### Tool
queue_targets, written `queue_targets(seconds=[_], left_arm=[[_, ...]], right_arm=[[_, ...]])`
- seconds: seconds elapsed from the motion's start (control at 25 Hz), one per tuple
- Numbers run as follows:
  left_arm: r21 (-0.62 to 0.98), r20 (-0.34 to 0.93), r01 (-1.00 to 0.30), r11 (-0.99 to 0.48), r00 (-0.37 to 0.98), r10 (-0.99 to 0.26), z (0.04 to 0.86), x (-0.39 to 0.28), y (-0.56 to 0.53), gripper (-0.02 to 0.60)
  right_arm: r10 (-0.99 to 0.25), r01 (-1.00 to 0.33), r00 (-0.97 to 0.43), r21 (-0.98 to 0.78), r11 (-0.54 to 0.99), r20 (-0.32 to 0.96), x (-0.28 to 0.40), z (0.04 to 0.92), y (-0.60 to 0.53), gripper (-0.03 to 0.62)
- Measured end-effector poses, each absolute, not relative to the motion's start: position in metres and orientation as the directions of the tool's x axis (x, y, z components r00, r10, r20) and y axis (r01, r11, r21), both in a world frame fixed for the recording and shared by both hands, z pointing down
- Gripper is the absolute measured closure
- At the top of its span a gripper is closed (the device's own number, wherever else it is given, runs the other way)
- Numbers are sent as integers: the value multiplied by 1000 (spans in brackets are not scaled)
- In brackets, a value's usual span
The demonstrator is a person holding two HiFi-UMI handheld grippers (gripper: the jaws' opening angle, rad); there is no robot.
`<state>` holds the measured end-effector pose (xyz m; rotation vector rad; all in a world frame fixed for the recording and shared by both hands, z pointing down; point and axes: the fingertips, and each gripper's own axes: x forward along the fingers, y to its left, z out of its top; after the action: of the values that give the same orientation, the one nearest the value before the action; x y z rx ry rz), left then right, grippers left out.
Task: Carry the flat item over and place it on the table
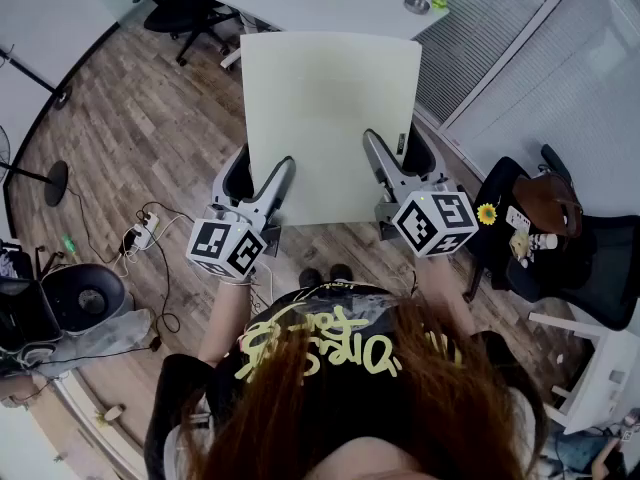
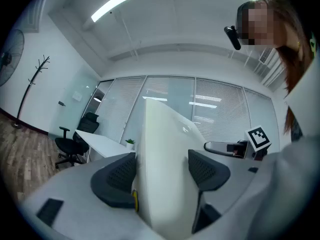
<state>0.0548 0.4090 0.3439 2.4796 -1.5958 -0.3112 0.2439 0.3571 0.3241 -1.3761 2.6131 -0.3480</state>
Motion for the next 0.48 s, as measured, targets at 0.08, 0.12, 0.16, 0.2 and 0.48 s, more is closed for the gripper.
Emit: queue_targets(seconds=[0.08, 0.12, 0.16, 0.2, 0.48], left_arm=[[257, -80, -875, -410, 404, -911, 343, 55, 408, 253], [257, -80, -875, -411, 404, -911, 342, 55, 408, 253], [258, -80, -874, -411, 405, -911, 341, 55, 408, 253], [259, -81, -874, -412, 406, -911, 340, 55, 407, 253], [257, -78, -874, -413, 408, -910, 341, 58, 403, 253]], right_arm=[[-826, -787, -562, -284, 548, -38, 244, 323, 357, 270], [-826, -787, -562, -284, 548, -36, 244, 323, 356, 270], [-827, -788, -561, -284, 547, -35, 244, 322, 356, 270], [-828, -789, -560, -283, 545, -33, 245, 322, 355, 270], [-831, -794, -556, -280, 539, -22, 247, 323, 352, 270]])
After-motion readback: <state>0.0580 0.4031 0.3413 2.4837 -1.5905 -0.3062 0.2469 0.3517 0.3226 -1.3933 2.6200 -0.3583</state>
